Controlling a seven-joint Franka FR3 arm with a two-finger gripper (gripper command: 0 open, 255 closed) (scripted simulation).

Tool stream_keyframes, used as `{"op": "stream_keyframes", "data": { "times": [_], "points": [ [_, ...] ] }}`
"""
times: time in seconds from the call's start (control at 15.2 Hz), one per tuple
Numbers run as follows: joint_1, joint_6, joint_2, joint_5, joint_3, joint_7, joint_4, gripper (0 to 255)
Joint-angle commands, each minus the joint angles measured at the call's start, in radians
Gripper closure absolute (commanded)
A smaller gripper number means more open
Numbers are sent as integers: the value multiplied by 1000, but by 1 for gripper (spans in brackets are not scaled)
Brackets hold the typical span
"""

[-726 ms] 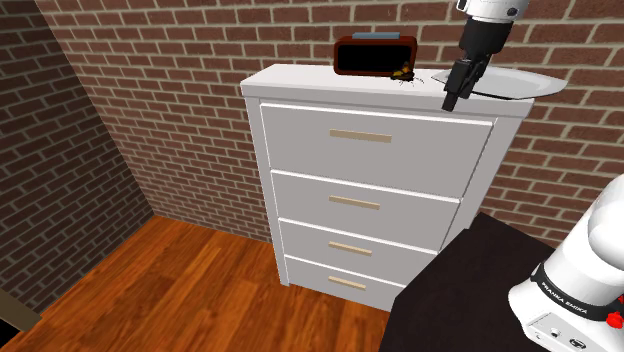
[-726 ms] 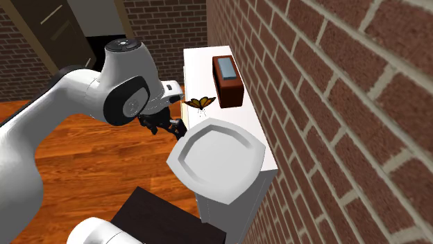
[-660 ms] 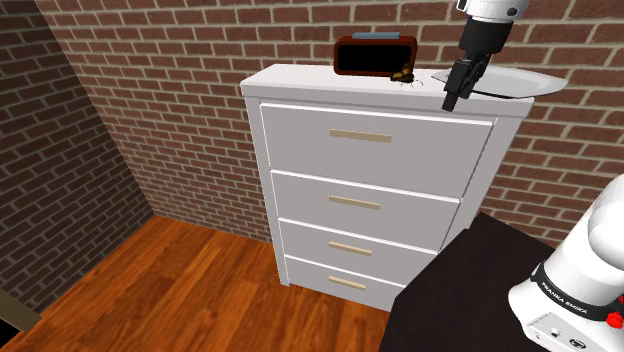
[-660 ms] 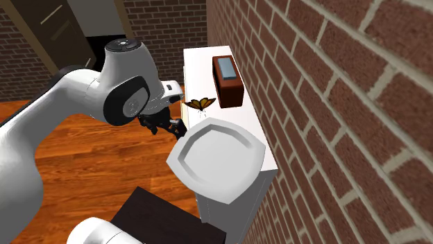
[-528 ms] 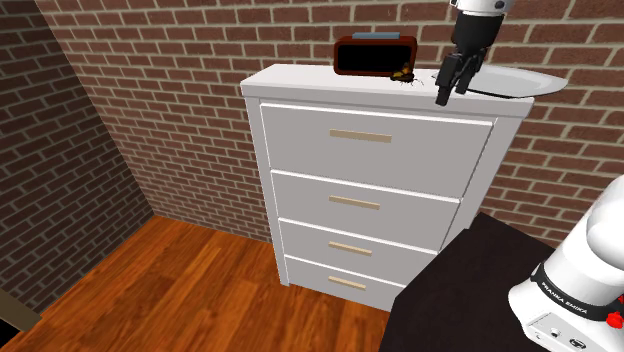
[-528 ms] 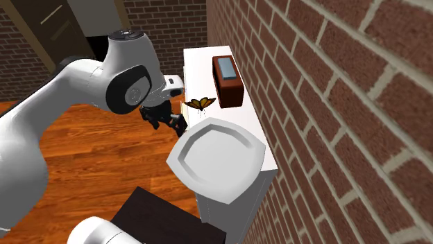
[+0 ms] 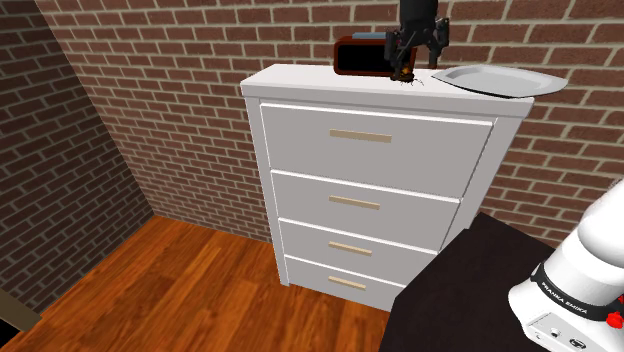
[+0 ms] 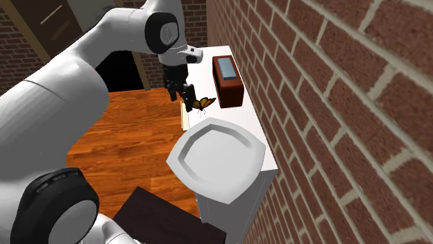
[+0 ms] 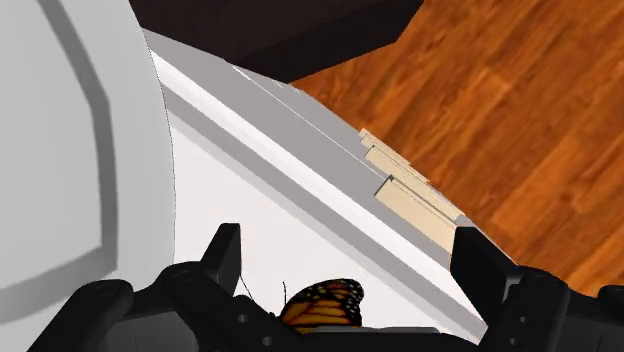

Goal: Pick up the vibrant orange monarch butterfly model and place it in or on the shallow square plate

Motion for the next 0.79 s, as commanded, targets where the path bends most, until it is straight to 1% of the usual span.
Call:
{"op": "stream_keyframes", "data": {
  "times": [0.0,0.2,0.53,0.73],
  "points": [
    [-14,-97,137,-24,18,125,170,0],
    [-7,-262,357,-63,22,283,470,0],
    [-17,-171,292,-47,12,274,316,0],
    [-22,-128,264,-41,9,271,247,0]
  ]
}}
